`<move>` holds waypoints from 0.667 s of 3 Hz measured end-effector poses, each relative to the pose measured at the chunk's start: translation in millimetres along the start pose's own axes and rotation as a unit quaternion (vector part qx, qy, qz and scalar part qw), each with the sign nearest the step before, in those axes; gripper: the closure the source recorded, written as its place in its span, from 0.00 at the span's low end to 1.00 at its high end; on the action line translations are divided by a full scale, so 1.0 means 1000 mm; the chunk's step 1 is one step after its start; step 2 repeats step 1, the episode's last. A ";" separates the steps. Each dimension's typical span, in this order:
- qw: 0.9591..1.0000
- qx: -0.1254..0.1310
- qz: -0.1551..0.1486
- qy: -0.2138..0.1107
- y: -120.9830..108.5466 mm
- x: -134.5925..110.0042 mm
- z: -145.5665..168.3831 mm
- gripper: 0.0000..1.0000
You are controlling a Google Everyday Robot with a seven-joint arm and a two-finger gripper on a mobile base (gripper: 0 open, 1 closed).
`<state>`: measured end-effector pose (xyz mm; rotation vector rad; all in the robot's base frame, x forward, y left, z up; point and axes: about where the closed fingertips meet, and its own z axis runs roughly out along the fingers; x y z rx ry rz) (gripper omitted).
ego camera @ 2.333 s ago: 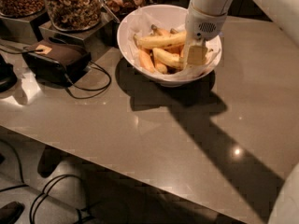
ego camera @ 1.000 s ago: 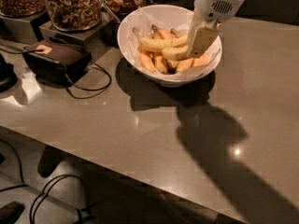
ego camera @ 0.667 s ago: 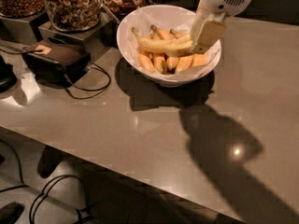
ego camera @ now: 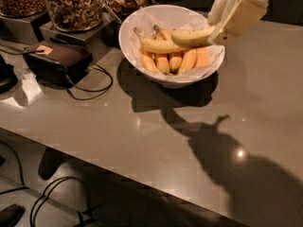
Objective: Pick banana from white bowl
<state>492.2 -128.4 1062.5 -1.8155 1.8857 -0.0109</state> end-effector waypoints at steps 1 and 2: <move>1.000 0.001 0.000 -0.001 0.000 -0.001 0.000 1.00; 1.000 0.001 0.000 -0.001 0.000 -0.001 0.000 1.00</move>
Offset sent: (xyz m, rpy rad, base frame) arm 0.0000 0.0000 0.0000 0.0000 0.0000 0.0000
